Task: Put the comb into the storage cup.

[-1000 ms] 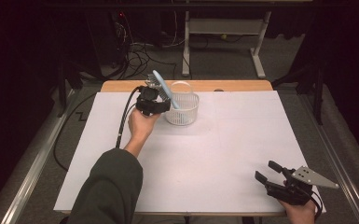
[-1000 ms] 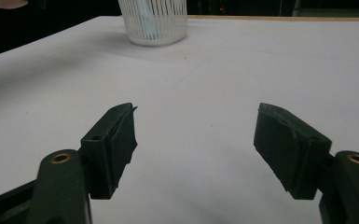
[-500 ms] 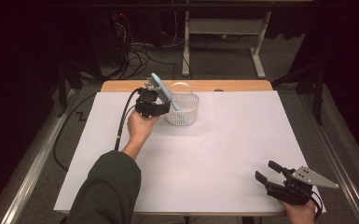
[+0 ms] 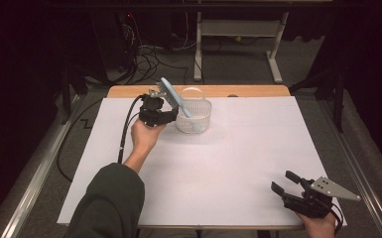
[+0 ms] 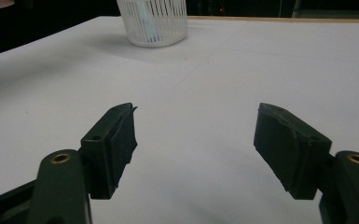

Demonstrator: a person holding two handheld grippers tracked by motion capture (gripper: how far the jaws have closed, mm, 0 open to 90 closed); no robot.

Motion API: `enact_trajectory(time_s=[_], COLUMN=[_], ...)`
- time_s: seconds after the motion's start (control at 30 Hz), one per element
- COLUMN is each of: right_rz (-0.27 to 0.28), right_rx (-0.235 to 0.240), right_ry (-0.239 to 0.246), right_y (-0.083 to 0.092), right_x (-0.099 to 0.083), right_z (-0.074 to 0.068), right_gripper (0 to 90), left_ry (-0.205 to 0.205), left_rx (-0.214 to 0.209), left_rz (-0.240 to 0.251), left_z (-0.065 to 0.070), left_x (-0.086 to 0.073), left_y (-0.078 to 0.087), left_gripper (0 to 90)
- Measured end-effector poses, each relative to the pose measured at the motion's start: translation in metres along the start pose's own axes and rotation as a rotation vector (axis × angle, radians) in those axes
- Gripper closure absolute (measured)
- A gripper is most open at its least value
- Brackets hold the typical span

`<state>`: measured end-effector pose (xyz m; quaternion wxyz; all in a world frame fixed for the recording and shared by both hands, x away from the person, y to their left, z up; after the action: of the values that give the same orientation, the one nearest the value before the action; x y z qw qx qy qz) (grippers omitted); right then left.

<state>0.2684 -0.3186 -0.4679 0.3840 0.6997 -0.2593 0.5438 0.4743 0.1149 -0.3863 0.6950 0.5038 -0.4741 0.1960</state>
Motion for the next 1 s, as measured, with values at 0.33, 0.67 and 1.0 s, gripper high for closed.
enact_trajectory(time_s=[0.33,0.67,1.0], right_rz=[0.0,0.0,-0.002], right_rx=[-0.003,-0.004,-0.007], right_ry=[0.001,0.0,0.0], right_y=[0.0,0.0,0.0], right_x=[0.0,0.0,0.0], right_z=[0.0,0.0,0.001], right_gripper=[30.1,30.1,30.1], left_ry=[0.009,0.023,0.037], left_rx=[-0.006,-0.014,-0.025], left_rz=[0.013,0.031,0.039], left_z=[-0.007,-0.015,-0.021], left_x=[-0.007,-0.012,-0.019], left_y=[0.009,0.017,0.025], left_gripper=[36.1,36.4,36.3])
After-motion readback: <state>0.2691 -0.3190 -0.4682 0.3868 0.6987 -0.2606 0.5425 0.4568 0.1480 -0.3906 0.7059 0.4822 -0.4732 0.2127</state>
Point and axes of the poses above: each handheld gripper's, and its own axes: y roughly backward along the jaws, x roughly out of its top, z roughly to its right, the point moved 2 cm from there along -y, roughly forward along the jaws, and after that the axes turned 6 degrees about z, right-handed, at the moved point
